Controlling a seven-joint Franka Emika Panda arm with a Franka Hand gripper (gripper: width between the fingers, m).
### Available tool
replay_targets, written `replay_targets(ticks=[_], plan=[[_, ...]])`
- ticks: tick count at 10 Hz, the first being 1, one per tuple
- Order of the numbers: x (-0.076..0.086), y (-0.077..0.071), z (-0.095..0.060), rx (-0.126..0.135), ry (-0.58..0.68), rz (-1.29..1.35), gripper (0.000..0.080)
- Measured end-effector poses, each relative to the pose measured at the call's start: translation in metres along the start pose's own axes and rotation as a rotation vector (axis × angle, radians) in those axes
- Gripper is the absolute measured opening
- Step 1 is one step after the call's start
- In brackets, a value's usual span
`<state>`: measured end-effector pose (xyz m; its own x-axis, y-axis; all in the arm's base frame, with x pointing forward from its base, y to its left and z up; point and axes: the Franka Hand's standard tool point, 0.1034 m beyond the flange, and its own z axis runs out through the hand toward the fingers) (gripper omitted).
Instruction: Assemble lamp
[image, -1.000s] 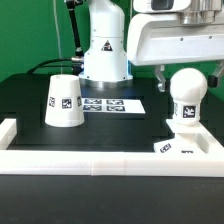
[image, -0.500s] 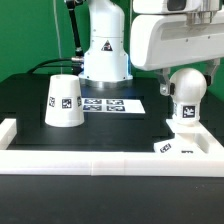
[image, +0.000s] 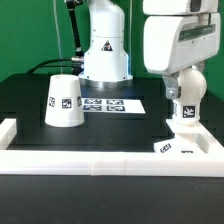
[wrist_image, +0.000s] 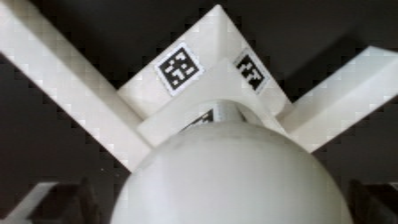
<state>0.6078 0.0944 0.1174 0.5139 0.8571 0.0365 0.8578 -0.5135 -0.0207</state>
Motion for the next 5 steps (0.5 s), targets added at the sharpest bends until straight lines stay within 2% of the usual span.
replay_targets(ticks=[5], plan=[[0.003,-0.0028,0.0004,-0.032,-0.059,-0.382,0.0699]])
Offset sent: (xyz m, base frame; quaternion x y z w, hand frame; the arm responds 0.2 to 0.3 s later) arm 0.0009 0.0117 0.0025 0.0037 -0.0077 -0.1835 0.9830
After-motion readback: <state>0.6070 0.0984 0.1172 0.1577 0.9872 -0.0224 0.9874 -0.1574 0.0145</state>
